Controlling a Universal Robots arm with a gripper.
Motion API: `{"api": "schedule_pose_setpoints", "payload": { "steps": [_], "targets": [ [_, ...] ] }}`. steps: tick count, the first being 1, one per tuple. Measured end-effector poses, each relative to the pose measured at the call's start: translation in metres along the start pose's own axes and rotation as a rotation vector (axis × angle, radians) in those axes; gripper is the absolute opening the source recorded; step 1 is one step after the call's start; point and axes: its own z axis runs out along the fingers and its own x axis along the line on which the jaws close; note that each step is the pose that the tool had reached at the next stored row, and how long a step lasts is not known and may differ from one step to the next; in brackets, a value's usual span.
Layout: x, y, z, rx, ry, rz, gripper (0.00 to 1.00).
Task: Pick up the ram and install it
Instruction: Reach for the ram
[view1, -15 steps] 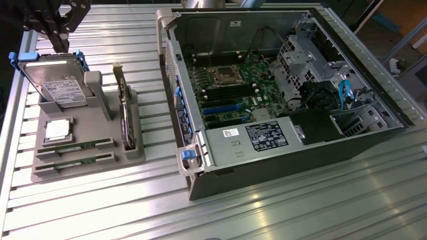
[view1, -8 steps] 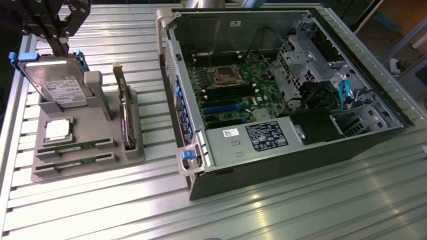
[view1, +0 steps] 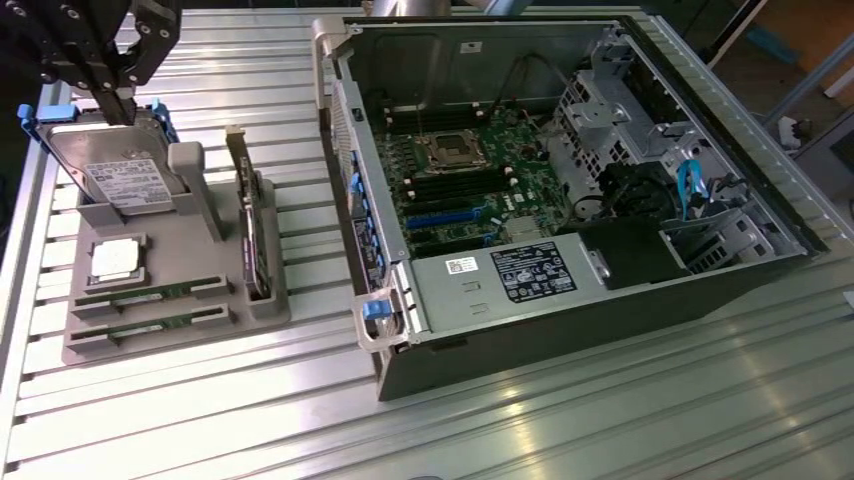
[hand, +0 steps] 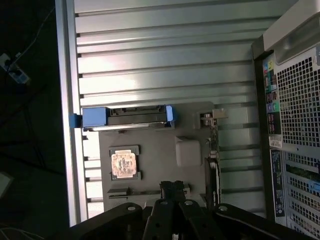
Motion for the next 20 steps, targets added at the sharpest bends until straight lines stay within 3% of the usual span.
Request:
{"api": "schedule_pose_setpoints", "payload": {
  "steps": [8,20],
  "targets": [
    [-0.001,-0.0106,-0.0005,0.0001,0.0001,0.000,0.11],
    [-0.002,-0.0380,-0.0016,0.0000,0.0000,0.000,0.11]
  ]
}}
